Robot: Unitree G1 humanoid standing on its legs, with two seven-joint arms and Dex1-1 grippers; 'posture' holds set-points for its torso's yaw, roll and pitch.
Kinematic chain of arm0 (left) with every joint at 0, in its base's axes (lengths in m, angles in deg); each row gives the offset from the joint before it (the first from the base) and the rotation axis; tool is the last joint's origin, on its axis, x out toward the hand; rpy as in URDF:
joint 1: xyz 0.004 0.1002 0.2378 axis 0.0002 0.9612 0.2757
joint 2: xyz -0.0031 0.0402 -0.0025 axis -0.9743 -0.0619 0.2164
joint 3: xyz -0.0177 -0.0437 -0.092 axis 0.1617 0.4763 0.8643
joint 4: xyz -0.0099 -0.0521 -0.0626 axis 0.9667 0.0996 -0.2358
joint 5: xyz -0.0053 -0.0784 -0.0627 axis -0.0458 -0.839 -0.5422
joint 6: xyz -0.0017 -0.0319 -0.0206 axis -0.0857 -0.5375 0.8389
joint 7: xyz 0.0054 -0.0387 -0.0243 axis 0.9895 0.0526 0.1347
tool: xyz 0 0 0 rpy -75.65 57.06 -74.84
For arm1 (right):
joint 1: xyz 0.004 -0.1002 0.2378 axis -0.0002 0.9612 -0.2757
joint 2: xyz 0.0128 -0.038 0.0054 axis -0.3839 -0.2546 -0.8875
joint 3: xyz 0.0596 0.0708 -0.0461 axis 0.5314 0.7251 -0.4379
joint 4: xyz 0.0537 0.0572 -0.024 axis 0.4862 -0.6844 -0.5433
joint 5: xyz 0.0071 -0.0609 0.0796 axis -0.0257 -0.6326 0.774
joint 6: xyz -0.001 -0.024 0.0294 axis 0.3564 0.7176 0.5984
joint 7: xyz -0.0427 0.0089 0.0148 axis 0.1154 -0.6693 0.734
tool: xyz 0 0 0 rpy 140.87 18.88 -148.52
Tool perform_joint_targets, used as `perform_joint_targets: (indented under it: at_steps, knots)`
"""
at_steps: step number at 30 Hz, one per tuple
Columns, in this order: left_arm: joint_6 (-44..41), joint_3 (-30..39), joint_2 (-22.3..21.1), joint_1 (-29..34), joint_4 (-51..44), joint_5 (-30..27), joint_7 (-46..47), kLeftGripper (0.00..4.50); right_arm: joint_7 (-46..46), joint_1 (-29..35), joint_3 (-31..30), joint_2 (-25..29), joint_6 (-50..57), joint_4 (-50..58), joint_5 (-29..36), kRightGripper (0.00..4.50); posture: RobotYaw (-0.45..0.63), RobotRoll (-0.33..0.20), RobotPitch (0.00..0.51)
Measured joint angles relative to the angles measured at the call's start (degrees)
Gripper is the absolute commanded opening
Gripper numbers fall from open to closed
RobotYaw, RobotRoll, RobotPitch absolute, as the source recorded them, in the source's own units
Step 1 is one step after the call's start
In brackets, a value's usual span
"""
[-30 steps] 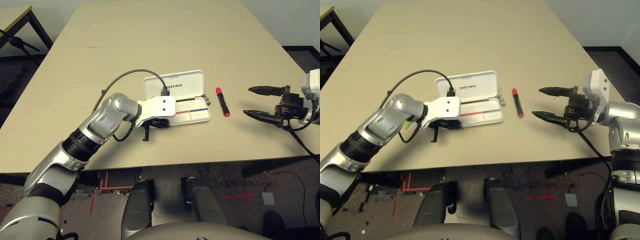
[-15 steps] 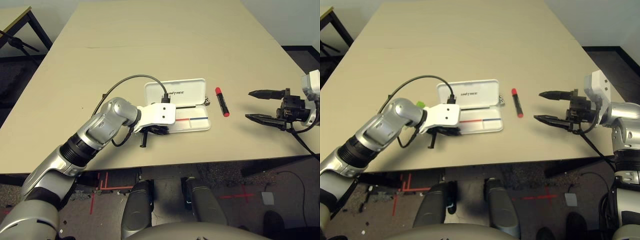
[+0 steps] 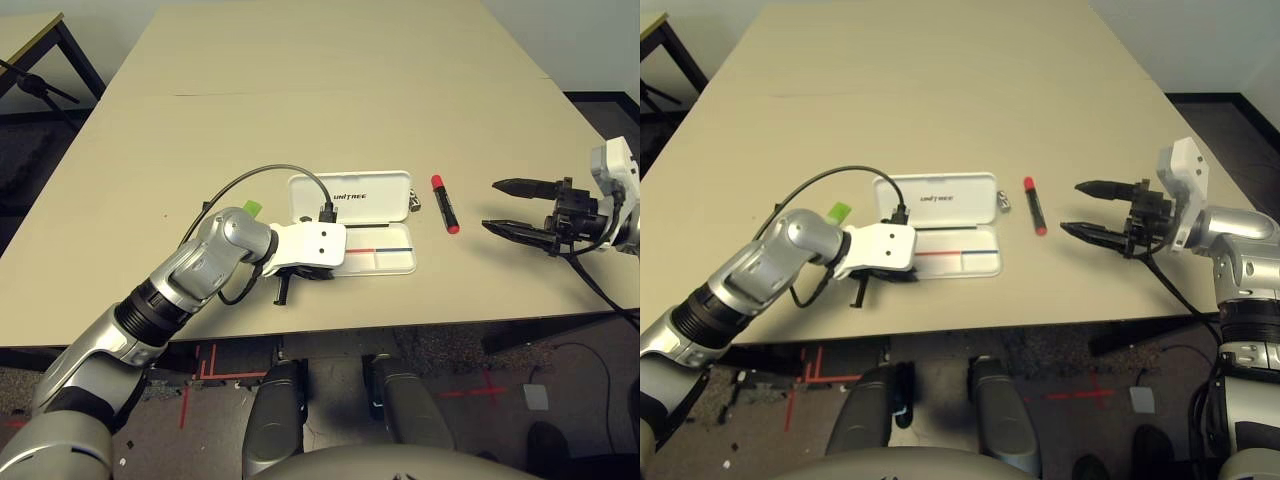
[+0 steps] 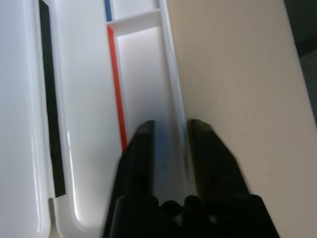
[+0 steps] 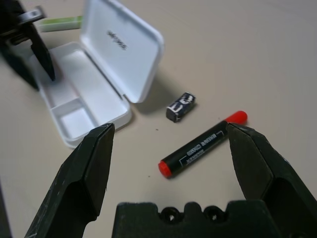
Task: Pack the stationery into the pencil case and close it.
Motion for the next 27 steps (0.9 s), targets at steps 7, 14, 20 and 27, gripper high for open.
perform_joint_targets:
  at_steps: [7, 14, 20, 27]
  knots:
    - [-2.7, 1.5, 1.5, 0.6, -1.9, -1.2, 0.1, 4.46, 15.4, 2.3, -0.1, -1.6, 10.2, 8.0, -2.9, 4.5, -0.11, 0.0, 0.16]
    - [-12.6, 6.6, 3.0, -0.1, -8.1, -8.4, -0.4, 4.46, 21.5, 3.5, -0.1, -3.6, 19.1, 14.3, -1.5, 4.5, -0.1, 0.0, 0.165]
    - [-18.3, 8.7, 3.9, -0.1, -11.4, -12.2, 1.1, 4.46, 23.8, 3.6, -0.1, -3.9, 23.9, 17.2, -0.7, 4.5, -0.09, 0.0, 0.167]
    - [-21.0, 9.4, 3.8, 0.1, -12.2, -13.8, 3.6, 4.46, 27.4, 2.7, -0.1, -5.2, 27.6, 17.2, -0.6, 4.5, -0.08, 0.0, 0.168]
